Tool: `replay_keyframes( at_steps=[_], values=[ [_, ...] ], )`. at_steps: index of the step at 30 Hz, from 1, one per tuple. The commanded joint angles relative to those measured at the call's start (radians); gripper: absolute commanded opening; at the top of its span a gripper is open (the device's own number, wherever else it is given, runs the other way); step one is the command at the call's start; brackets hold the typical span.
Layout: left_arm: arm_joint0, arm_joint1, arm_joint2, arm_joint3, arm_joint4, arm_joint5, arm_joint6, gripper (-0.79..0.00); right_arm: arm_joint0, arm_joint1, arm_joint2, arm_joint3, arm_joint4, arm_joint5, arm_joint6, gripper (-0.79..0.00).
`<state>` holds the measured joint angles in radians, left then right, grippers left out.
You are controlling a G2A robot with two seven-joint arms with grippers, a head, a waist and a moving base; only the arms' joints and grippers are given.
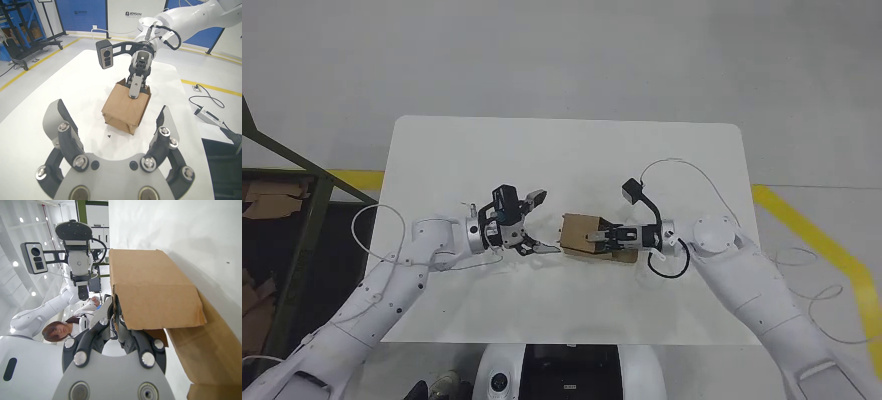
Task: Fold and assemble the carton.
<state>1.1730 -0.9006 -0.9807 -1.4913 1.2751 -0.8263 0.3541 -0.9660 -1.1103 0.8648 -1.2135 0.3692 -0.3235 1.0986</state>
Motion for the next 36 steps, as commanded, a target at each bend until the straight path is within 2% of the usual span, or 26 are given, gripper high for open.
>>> replay_keyframes(
  at_steps=[1,9,14,36],
  values=[
    [-0.005,0.0,0.002,0.003,0.052,-0.016,0.046,0.0,-0.002,0.008,0.02,-0.016,-0.001,0.0,0.032,-0.785],
    [-0.017,-0.004,0.033,0.027,0.272,0.015,0.243,0.0,0.003,0.024,0.067,-0.061,0.027,0.017,0.15,-0.785],
    [-0.026,-0.01,0.057,0.034,0.33,0.033,0.299,0.0,0.002,0.027,0.077,-0.086,0.029,0.038,0.161,-0.785],
    [-0.138,-0.081,0.183,0.102,0.228,-0.036,0.194,0.0,-0.033,0.029,0.079,-0.167,0.007,0.061,0.131,-0.785]
  ],
)
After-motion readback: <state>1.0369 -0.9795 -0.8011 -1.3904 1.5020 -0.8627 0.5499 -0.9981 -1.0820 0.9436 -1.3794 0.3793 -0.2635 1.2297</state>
